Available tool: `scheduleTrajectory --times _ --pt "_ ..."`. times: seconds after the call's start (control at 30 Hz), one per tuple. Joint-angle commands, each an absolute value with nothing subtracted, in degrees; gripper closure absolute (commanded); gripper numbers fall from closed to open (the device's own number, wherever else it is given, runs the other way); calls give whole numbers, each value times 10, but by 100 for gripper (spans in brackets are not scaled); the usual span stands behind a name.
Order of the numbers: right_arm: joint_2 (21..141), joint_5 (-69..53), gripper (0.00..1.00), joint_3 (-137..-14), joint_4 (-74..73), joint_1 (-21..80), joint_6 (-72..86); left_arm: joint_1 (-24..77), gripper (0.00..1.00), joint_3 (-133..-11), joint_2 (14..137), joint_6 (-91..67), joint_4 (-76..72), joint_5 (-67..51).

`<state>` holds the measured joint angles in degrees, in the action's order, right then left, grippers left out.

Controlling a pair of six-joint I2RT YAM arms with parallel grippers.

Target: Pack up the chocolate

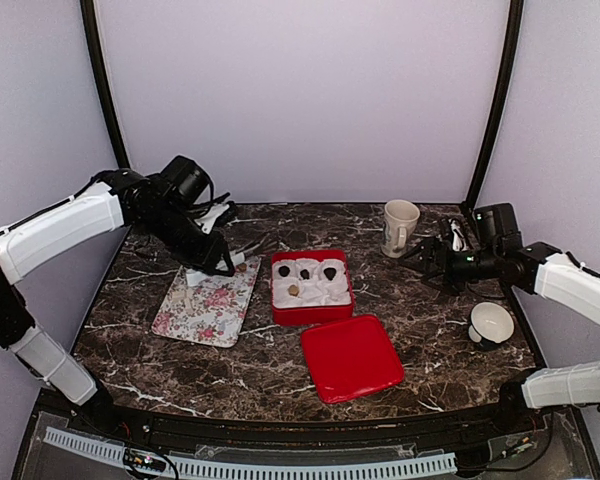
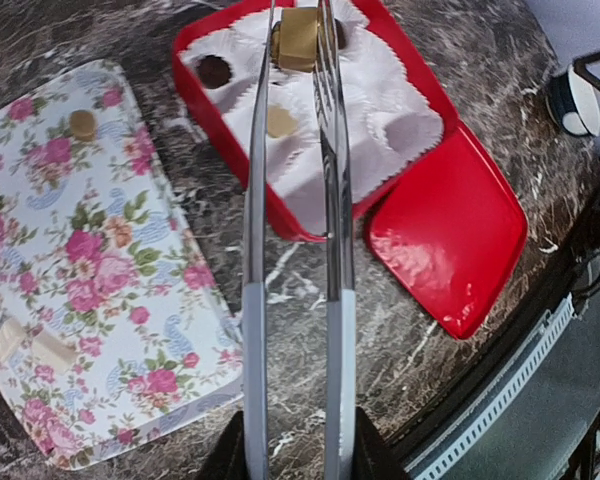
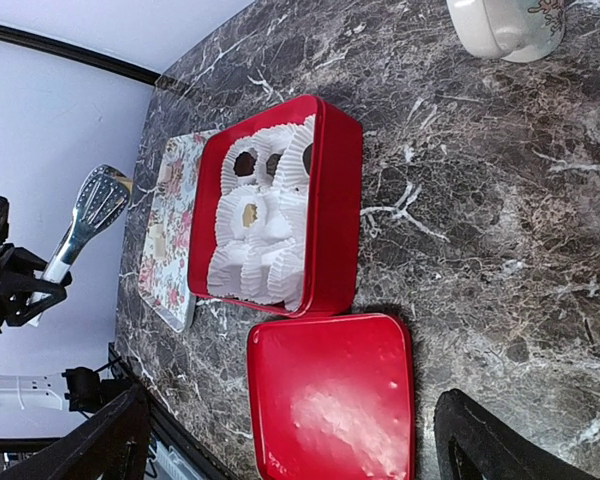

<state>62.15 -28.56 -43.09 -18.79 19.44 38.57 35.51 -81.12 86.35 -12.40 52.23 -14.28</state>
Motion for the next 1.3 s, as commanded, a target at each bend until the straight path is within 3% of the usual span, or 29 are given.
scheduleTrajectory --times 0.0,0.77,1.07,1.27 --pt "634 -288 0 -459 -186 192 354 395 82 -846 892 -108 522 -165" --pt "610 -280 0 -438 -193 192 370 433 79 -897 1047 -101 497 -167" --pt "613 -279 0 -442 -195 192 369 433 67 -920 1065 -102 500 -155" --pt "618 -281 0 -446 -194 192 366 432 64 -928 1054 -103 517 -151"
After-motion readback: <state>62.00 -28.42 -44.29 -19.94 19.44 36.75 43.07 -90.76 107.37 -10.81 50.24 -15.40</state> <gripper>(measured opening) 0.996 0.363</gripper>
